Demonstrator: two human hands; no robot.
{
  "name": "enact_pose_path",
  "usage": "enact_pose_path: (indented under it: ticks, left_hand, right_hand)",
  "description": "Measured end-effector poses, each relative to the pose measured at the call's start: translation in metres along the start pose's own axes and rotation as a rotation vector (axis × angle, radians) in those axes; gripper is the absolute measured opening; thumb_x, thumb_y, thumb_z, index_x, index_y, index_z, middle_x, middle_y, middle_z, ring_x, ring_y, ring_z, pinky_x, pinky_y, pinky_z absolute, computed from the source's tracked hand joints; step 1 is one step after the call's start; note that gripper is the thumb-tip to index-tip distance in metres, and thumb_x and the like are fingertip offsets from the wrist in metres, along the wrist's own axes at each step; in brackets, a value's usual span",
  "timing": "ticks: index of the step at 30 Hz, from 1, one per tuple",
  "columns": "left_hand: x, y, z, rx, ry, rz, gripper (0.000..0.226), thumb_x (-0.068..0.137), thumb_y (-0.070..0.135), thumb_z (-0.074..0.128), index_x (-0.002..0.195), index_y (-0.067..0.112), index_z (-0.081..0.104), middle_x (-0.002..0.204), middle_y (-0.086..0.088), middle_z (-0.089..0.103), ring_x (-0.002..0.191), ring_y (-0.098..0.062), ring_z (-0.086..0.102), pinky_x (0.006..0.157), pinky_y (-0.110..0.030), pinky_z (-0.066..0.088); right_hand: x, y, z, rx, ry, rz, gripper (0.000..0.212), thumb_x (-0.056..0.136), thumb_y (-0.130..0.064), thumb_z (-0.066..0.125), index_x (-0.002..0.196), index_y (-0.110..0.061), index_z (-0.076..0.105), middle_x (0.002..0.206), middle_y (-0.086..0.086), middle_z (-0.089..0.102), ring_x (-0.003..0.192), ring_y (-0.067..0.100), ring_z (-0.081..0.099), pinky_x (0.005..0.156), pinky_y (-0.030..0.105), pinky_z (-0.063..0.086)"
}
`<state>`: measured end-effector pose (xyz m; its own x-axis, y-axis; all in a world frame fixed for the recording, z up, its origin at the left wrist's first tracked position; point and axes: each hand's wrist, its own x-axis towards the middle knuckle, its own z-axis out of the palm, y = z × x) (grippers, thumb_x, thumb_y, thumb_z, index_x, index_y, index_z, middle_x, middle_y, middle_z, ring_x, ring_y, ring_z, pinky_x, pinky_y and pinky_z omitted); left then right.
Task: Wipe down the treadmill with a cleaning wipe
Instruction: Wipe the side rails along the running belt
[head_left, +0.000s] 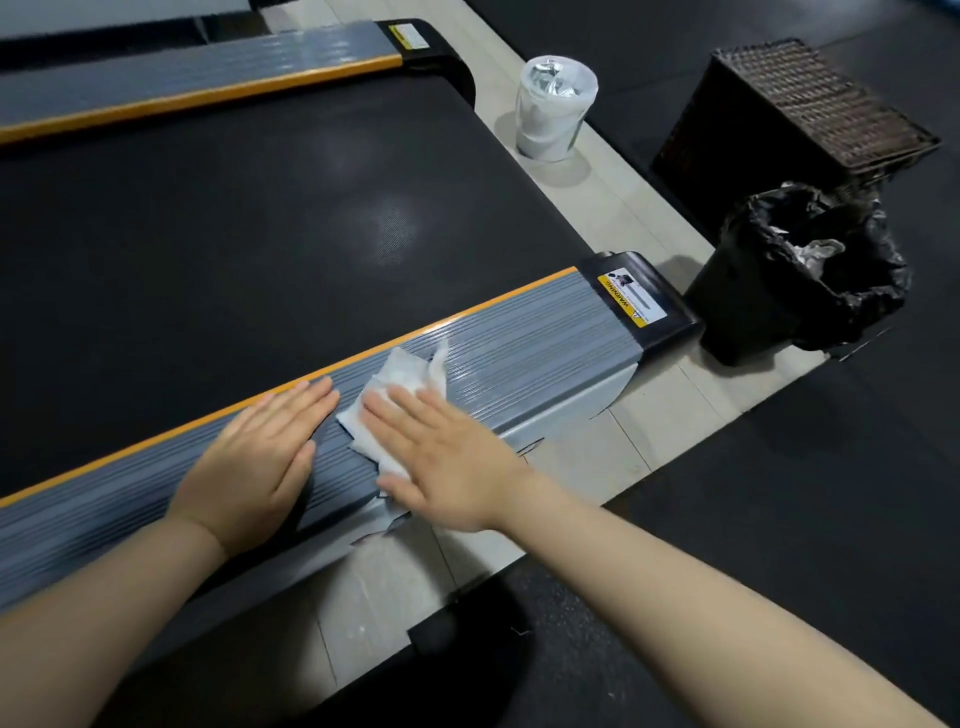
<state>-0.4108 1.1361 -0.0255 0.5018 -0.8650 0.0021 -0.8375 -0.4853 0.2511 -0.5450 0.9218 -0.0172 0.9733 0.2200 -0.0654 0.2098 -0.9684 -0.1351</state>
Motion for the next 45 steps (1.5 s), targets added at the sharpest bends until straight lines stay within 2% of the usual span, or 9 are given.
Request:
enact_pose_path:
  ticks: [4, 6, 8, 15, 19, 24, 32, 40, 45]
  left_hand:
    - [-0.002, 0.002, -0.001, -0.002, 0.003, 0.000, 0.055, 0.101, 0.034, 0.021, 0.153, 0.020, 0.033, 0.160, 0.008, 0.027, 0.149, -0.007, 0.019, 0.122, -0.029, 0.009]
    - [-0.001, 0.002, -0.001, -0.003, 0.001, 0.000, 0.055, 0.101, 0.034, 0.021, 0.153, 0.021, 0.032, 0.160, 0.009, 0.027, 0.148, -0.007, 0.019, 0.122, -0.030, 0.010]
    - [-0.001, 0.002, -0.001, -0.009, 0.000, 0.004, 0.056, 0.100, 0.033, 0.022, 0.153, 0.021, 0.032, 0.160, 0.009, 0.027, 0.148, -0.007, 0.019, 0.122, -0.031, 0.011]
    - [0.000, 0.005, -0.004, -0.015, -0.009, -0.007, 0.055, 0.100, 0.033, 0.023, 0.153, 0.021, 0.033, 0.159, 0.008, 0.029, 0.148, -0.006, 0.019, 0.121, -0.030, 0.012]
    - [0.001, 0.005, -0.005, -0.009, -0.018, -0.010, 0.056, 0.100, 0.033, 0.022, 0.153, 0.022, 0.032, 0.159, 0.009, 0.027, 0.148, -0.006, 0.019, 0.122, -0.026, 0.007]
    - [0.001, 0.006, -0.004, 0.000, -0.006, 0.000, 0.056, 0.099, 0.031, 0.023, 0.152, 0.018, 0.036, 0.157, 0.005, 0.031, 0.147, -0.010, 0.023, 0.121, -0.027, 0.008]
    - [0.004, 0.009, -0.014, 0.012, -0.085, 0.012, 0.056, 0.097, 0.026, 0.029, 0.151, 0.012, 0.035, 0.158, -0.003, 0.032, 0.147, -0.020, 0.025, 0.122, -0.031, 0.011]
    - [0.004, 0.011, -0.018, 0.083, -0.167, -0.036, 0.058, 0.097, 0.029, 0.027, 0.153, 0.013, 0.031, 0.161, -0.002, 0.026, 0.148, -0.019, 0.023, 0.122, -0.036, 0.011]
    - [0.005, 0.013, -0.020, 0.060, -0.190, -0.050, 0.058, 0.096, 0.028, 0.028, 0.152, 0.011, 0.033, 0.159, -0.006, 0.030, 0.146, -0.025, 0.028, 0.119, -0.045, 0.021]
  right_hand:
    - [-0.046, 0.100, -0.011, 0.019, 0.122, 0.508, 0.071, 0.091, -0.050, 0.023, 0.145, -0.006, 0.039, 0.144, 0.015, 0.041, 0.131, 0.037, 0.038, 0.116, 0.044, 0.010]
    - [-0.086, 0.151, -0.022, 0.118, 0.174, 0.799, 0.068, 0.096, -0.045, 0.026, 0.147, 0.000, 0.031, 0.151, 0.020, 0.034, 0.136, 0.039, 0.032, 0.113, 0.046, 0.022]
    - [-0.104, 0.165, -0.021, 0.126, 0.156, 0.884, 0.060, 0.104, -0.035, 0.030, 0.152, 0.001, 0.020, 0.159, 0.018, 0.020, 0.146, 0.034, 0.018, 0.117, 0.040, 0.013]
    - [-0.077, 0.083, -0.007, 0.094, 0.075, 0.473, 0.063, 0.103, -0.043, 0.025, 0.155, -0.007, 0.020, 0.162, 0.007, 0.014, 0.150, 0.023, 0.010, 0.121, 0.035, 0.001]
    - [-0.080, 0.147, -0.013, 0.046, 0.188, 0.729, 0.074, 0.094, -0.050, 0.019, 0.143, 0.001, 0.038, 0.146, 0.019, 0.041, 0.133, 0.038, 0.038, 0.111, 0.048, 0.028]
    - [-0.065, 0.180, -0.024, 0.129, 0.181, 1.114, 0.072, 0.090, -0.045, 0.015, 0.142, 0.002, 0.034, 0.150, 0.019, 0.033, 0.137, 0.035, 0.027, 0.113, 0.049, 0.022]
    - [-0.037, 0.090, -0.012, 0.138, 0.052, 0.612, 0.067, 0.100, -0.046, 0.017, 0.156, -0.008, 0.015, 0.163, 0.008, 0.012, 0.151, 0.026, 0.007, 0.123, 0.042, 0.005]
    - [-0.038, 0.147, -0.023, 0.156, 0.088, 1.132, 0.065, 0.103, -0.039, 0.030, 0.154, -0.001, 0.015, 0.162, 0.016, 0.012, 0.148, 0.035, 0.010, 0.119, 0.048, 0.011]
    - [-0.017, 0.096, -0.023, 0.171, 0.047, 0.796, 0.062, 0.102, -0.036, 0.026, 0.153, -0.001, 0.020, 0.160, 0.018, 0.018, 0.148, 0.038, 0.014, 0.120, 0.049, 0.011]
